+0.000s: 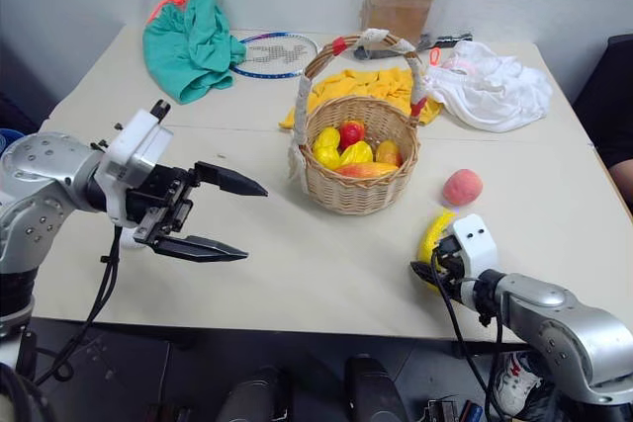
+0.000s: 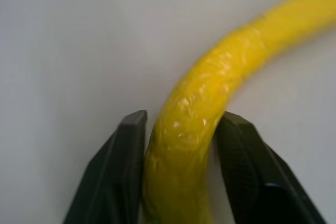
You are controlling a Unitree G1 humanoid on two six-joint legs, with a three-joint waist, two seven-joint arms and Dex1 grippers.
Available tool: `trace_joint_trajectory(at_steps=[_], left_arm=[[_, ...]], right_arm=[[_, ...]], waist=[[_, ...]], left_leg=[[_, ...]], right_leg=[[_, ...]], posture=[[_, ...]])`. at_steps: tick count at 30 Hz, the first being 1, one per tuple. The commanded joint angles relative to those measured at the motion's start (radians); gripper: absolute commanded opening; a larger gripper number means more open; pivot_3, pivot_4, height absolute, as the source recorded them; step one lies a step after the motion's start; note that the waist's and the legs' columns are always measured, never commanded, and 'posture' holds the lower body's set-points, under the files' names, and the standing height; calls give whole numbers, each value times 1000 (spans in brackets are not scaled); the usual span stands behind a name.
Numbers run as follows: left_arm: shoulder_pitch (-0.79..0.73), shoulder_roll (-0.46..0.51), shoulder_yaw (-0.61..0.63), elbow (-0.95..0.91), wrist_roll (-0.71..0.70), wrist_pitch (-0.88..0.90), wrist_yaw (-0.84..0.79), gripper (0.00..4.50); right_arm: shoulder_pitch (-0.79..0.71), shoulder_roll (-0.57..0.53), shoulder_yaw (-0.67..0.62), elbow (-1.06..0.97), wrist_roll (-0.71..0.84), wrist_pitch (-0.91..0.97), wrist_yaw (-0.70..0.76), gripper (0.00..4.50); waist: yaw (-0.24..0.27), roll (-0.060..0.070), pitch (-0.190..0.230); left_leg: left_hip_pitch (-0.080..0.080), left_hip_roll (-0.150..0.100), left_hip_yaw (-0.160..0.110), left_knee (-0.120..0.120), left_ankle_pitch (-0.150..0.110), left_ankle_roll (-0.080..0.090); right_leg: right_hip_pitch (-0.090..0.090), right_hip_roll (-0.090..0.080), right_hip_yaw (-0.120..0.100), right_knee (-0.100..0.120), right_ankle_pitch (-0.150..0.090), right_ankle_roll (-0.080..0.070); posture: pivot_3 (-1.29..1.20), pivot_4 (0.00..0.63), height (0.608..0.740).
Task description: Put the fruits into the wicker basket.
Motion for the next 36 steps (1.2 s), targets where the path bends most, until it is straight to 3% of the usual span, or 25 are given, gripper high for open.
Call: trace_joint_trajectory(at_steps=[1, 4, 8, 14, 21, 25, 30, 31, 36], left_arm=[[10, 5, 54, -19, -15, 3, 31, 4424], [21, 6, 86, -25, -25, 14, 62, 4424], [12, 4, 121, -23, -39, 29, 96, 4424], [9, 13, 147, -39, -48, 38, 133, 4424], [37, 24, 182, -85, -57, 49, 178, 4424], [47, 27, 205, -96, -73, 61, 198, 4424], [61, 28, 206, -106, -75, 59, 212, 4424], [63, 28, 207, -106, -77, 59, 213, 4424], [53, 16, 180, -80, -62, 42, 206, 4424]], right_arm=[[-69, -26, -132, -79, 197, -20, 125, 843], [-225, -43, -153, -45, 314, -26, 167, 843], [-517, -26, -57, 83, 353, -6, 174, 843], [-822, 11, 205, 331, 146, -24, 213, 843], [-1014, 125, 398, 713, -190, -236, 240, 843], [-1071, 175, 407, 831, -281, -320, 273, 843], [-1059, 142, 342, 799, -283, -292, 339, 843], [-1054, 130, 309, 782, -258, -258, 344, 1568], [-993, 58, 216, 662, -219, -160, 337, 3248]], waist=[[-2, 1, 0], [-7, 1, 1], [-6, 1, 1], [-1, 1, 1], [-1, 1, 1], [-2, 1, 1], [-1, 1, 1], [-1, 1, 1], [3, 2, 1]], left_leg=[[0, 0, 0, 0, 0, 0], [0, 0, 1, 1, 0, 1], [1, 0, 0, 2, -1, 3], [-1, 0, 0, 2, 1, 0], [-6, -1, 2, 5, 0, 1], [-11, -1, 3, 6, 1, 0], [-18, 0, 2, 10, 1, -1], [-18, 0, 2, 11, 1, 0], [-19, -1, 0, 12, 1, 0]], right_leg=[[0, 0, 0, 0, 0, 0], [0, -1, 0, 1, 0, 1], [0, -2, 0, 2, 1, 0], [-2, -3, -1, 2, 0, -2], [-6, -4, -1, 3, 0, -1], [-12, -4, -1, 6, 0, -1], [-17, -4, -2, 8, 0, -1], [-17, -4, -2, 8, 0, -1], [-16, -5, -3, 8, 1, -1]], posture=[[0, 150, 740], [0, 150, 740], [0, 150, 740], [0, 150, 740], [0, 150, 740], [0, 150, 740], [0, 150, 740], [0, 150, 740], [0, 150, 740]])
